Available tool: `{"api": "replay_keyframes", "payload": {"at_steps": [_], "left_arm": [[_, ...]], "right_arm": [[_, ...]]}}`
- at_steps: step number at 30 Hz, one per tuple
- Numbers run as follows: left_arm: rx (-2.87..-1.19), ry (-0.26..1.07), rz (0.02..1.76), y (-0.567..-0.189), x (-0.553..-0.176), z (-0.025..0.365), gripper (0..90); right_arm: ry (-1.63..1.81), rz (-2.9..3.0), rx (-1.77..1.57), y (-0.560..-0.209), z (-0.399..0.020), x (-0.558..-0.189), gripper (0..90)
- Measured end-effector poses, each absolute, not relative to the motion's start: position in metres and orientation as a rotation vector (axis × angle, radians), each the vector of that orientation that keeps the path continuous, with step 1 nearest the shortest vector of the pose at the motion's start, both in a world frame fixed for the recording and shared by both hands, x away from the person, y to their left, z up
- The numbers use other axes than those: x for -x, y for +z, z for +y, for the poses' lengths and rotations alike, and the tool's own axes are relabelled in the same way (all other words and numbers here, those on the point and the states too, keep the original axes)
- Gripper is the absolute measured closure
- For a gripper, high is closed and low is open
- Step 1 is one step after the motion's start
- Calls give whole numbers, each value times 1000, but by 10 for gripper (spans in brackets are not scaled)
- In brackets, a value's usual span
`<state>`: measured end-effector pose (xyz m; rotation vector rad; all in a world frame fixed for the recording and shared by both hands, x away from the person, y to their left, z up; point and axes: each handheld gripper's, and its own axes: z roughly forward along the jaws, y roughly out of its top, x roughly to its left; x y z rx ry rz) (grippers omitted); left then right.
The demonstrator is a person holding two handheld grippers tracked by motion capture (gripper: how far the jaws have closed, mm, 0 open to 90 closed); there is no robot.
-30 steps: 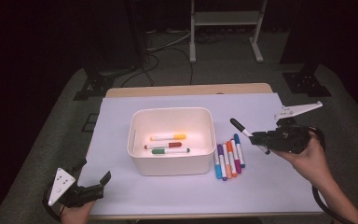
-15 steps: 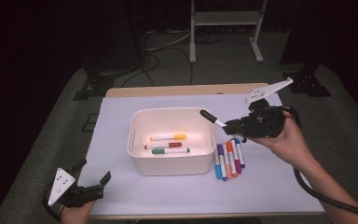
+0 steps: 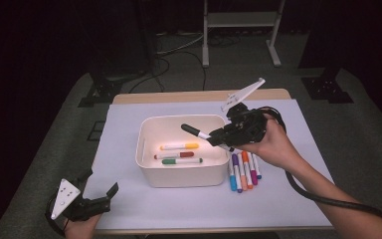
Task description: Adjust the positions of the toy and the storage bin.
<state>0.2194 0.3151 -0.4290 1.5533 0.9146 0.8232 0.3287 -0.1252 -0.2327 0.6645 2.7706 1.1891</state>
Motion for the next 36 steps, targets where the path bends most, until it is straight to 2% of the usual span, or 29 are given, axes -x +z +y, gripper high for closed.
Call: {"api": "replay_keyframes", "payload": {"at_steps": [19, 36], "left_arm": [[-1551, 821, 914, -429, -219, 315, 0], [-1549, 821, 915, -429, -219, 317, 0]], "right_arm": [[1150, 2869, -554, -249, -77, -343, 756], [1122, 2966, -517, -281, -37, -358, 756]]}}
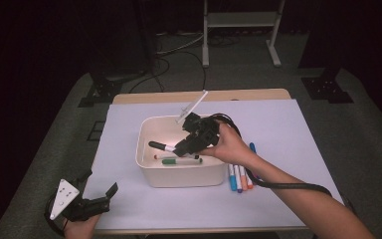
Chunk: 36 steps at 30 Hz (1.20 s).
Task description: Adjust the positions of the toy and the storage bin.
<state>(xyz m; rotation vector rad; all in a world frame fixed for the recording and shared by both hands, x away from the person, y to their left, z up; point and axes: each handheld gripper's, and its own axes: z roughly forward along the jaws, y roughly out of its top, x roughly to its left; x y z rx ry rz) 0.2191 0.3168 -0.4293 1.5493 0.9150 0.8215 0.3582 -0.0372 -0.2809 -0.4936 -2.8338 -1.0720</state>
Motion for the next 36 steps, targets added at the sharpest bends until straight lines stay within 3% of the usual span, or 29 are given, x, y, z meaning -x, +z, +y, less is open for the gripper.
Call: {"api": "replay_keyframes", "payload": {"at_steps": [36], "left_arm": [[-1541, 825, 918, -428, -218, 319, 0]], "right_arm": [[-775, -2925, 420, -338, 7, -375, 754]]}}
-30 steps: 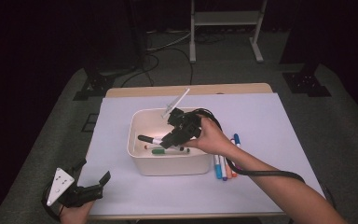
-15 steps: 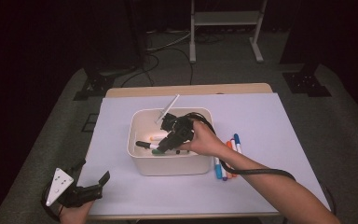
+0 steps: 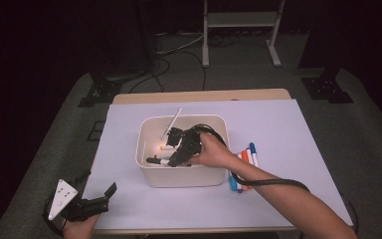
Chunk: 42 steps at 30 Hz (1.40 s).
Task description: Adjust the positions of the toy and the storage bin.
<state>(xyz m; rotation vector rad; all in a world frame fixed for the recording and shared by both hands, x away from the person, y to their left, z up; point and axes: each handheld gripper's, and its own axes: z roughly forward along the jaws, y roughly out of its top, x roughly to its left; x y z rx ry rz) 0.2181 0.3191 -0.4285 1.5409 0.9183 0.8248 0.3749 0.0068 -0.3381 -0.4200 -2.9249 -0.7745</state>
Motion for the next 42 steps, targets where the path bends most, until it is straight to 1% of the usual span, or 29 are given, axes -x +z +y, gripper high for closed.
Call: {"api": "replay_keyframes", "payload": {"at_steps": [7, 8, 10, 16, 29, 39, 40, 42], "left_arm": [[-1539, 826, 918, -428, -218, 319, 0], [-1539, 826, 918, -428, -218, 319, 0], [-1540, 826, 918, -428, -218, 319, 0], [-1540, 826, 918, -428, -218, 319, 0], [-1545, 830, 915, -429, -218, 318, 0], [-1544, 829, 918, -429, -218, 317, 0], [-1544, 829, 918, -429, -218, 317, 0], [-1545, 830, 917, -429, -218, 316, 0]], "right_arm": [[-736, -2947, 425, -340, 9, -375, 744], [-730, -2946, 428, -340, 9, -375, 725], [-737, -2941, 434, -340, 8, -375, 716], [-785, -2938, 432, -332, 2, -373, 718], [-1020, -2918, 534, -287, -57, -362, 700], [-1134, -2915, 663, -272, -115, -354, 675], [-1134, -2915, 663, -272, -115, -354, 675], [-1161, -2905, 714, -271, -131, -352, 671]]}}
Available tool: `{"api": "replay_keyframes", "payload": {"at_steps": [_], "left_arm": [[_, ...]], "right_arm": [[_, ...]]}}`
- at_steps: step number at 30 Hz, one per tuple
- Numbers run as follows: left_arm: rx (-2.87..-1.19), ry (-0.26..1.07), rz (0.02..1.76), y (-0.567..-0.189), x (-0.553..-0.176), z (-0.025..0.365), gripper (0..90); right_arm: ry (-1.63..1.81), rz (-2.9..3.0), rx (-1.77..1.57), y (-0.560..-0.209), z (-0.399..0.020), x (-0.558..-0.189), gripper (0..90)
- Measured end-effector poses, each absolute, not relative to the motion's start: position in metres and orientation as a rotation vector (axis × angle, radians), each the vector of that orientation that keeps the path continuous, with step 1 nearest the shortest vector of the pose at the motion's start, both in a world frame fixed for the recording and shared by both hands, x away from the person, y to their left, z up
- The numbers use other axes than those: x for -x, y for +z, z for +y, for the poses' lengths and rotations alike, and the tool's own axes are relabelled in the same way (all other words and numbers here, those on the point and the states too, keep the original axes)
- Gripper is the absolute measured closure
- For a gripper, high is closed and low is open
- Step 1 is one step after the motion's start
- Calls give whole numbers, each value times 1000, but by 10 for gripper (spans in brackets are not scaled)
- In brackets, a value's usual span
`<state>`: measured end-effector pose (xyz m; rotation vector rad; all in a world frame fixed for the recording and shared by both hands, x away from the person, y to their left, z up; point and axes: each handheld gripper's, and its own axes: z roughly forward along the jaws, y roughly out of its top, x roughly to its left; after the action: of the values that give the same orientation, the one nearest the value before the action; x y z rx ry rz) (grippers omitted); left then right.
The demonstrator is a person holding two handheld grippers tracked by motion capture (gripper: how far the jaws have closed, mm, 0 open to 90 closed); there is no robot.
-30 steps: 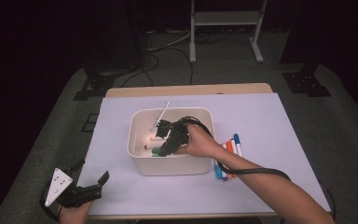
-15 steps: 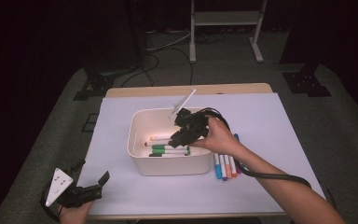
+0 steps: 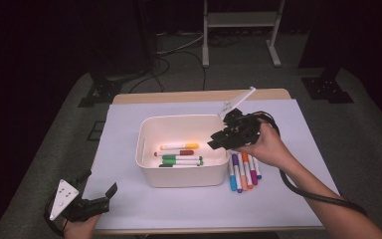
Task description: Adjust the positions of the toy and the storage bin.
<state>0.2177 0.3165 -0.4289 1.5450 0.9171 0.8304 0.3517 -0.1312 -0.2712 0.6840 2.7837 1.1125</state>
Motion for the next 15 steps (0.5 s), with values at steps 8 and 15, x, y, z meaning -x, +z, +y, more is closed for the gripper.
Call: {"api": "replay_keyframes", "payload": {"at_steps": [8, 15], "left_arm": [[-1547, 830, 921, -429, -217, 315, 0], [-1553, 833, 922, -429, -217, 315, 0]], "right_arm": [[1124, 2706, -824, -282, -181, -349, 646], [1098, 2692, -970, -313, -215, -352, 628]]}}
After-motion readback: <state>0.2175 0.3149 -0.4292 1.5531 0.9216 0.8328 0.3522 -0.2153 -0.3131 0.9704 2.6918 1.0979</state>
